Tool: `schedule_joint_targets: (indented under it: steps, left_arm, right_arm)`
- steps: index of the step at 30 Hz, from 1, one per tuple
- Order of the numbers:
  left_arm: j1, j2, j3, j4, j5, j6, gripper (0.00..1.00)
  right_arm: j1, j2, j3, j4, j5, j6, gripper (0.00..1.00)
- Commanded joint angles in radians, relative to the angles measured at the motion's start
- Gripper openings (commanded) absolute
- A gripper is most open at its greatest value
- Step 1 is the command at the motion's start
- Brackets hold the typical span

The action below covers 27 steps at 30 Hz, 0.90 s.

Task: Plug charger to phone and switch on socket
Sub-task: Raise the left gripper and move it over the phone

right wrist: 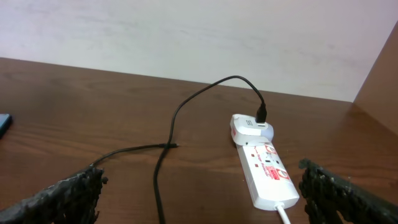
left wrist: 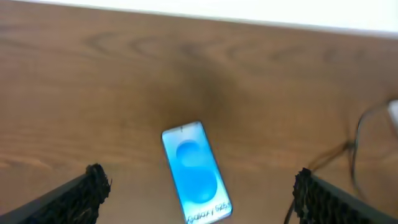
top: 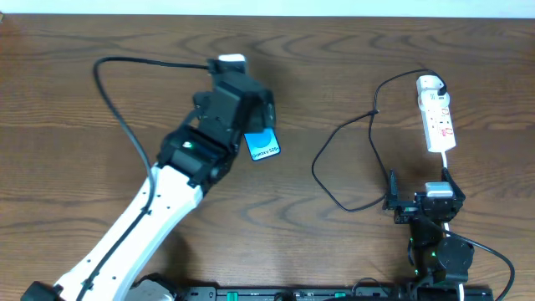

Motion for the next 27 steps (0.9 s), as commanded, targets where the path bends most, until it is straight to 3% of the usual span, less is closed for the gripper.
schedule_joint_targets:
  steps: [1,16,21,27]
  left_arm:
    - [-0.015,0.029,0.020,-0.022,-0.034,0.032,0.97]
    - [0.028,0.280,0.020,0.083,-0.018,-0.174,0.97]
    - [0.080,0.337,0.020,0.145,0.089,-0.188,0.98]
    - [0.135,0.412,0.020,0.160,0.178,-0.291,0.97]
  right_arm:
    - [-0.002,-0.005,-0.002,-0.004,0.007,0.014,0.99]
    - [-0.002,-0.005,-0.002,-0.004,0.007,0.014,0.99]
    - [-0.002,-0.005,-0.002,-0.004,0.007,0.014,0.99]
    - [-0.002,-0.005,-0.002,-0.004,0.007,0.014,0.99]
